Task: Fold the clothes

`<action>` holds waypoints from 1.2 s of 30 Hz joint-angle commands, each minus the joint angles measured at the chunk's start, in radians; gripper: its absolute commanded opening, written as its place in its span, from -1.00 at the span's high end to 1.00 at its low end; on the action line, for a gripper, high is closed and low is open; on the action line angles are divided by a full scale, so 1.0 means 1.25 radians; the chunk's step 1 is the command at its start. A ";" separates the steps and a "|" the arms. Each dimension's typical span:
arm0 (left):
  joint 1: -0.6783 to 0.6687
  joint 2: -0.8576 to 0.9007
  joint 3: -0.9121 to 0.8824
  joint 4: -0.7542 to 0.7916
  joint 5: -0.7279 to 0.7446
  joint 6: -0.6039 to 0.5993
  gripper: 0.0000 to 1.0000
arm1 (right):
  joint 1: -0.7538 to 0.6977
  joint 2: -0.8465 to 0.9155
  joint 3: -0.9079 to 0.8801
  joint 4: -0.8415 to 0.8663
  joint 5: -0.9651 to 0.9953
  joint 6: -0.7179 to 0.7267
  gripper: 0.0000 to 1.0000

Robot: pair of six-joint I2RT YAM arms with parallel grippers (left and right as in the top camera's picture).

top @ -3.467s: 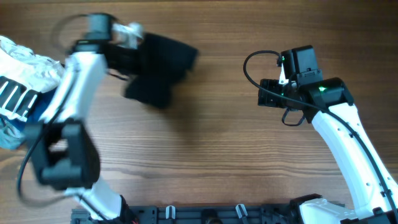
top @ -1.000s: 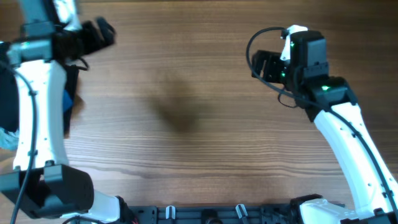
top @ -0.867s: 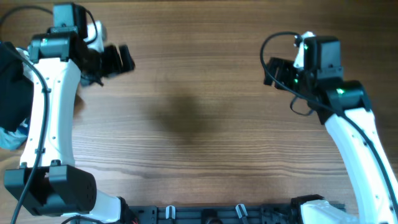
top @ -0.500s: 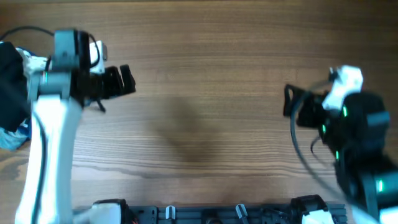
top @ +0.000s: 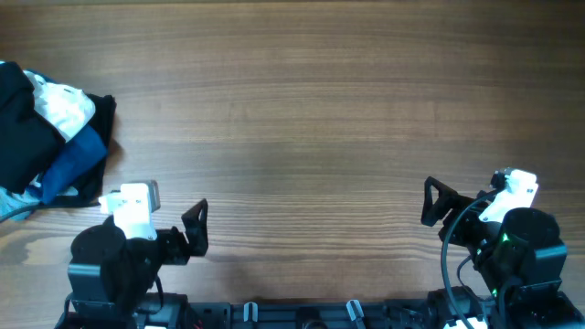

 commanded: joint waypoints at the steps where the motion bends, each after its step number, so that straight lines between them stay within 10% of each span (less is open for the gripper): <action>1: -0.004 -0.004 -0.005 -0.056 -0.002 -0.007 -1.00 | 0.002 -0.006 -0.005 -0.001 0.016 0.014 -0.99; 10: -0.004 -0.004 -0.005 -0.089 -0.002 -0.007 -1.00 | -0.036 -0.085 -0.062 0.044 0.000 -0.039 -0.99; 16: -0.004 -0.004 -0.005 -0.089 -0.002 -0.007 -1.00 | -0.087 -0.291 -0.348 0.410 -0.153 -0.265 -1.00; 27: -0.004 -0.004 -0.005 -0.089 -0.002 -0.007 -1.00 | -0.108 -0.382 -0.681 0.896 -0.144 -0.327 -0.99; 36: -0.004 -0.004 -0.005 -0.089 -0.002 -0.007 -1.00 | -0.108 -0.374 -0.679 0.779 -0.140 -0.364 -1.00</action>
